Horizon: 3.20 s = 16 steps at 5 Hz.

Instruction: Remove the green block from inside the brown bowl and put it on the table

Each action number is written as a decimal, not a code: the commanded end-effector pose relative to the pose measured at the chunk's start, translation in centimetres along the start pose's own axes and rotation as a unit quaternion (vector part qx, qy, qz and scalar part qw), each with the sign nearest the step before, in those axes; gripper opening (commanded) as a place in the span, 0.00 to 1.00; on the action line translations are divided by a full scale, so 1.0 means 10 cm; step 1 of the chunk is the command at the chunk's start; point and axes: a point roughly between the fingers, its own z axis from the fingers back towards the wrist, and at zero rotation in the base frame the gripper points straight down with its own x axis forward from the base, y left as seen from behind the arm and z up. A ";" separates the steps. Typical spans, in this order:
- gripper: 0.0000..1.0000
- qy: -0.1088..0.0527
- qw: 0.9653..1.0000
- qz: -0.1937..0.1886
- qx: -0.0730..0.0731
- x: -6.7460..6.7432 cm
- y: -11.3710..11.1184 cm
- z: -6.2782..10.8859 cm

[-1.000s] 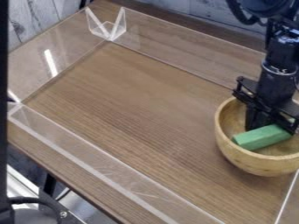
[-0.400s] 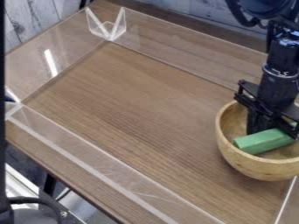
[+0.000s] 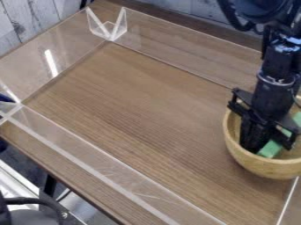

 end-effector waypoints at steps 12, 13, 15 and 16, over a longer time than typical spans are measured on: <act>0.00 -0.047 0.999 0.022 -0.004 -0.24 0.13 0.65; 0.00 -0.050 0.998 0.026 -0.003 -0.27 0.15 0.71; 0.00 -0.054 0.998 0.031 -0.004 -0.29 0.17 0.77; 0.00 -0.056 0.998 0.034 -0.004 -0.31 0.20 0.80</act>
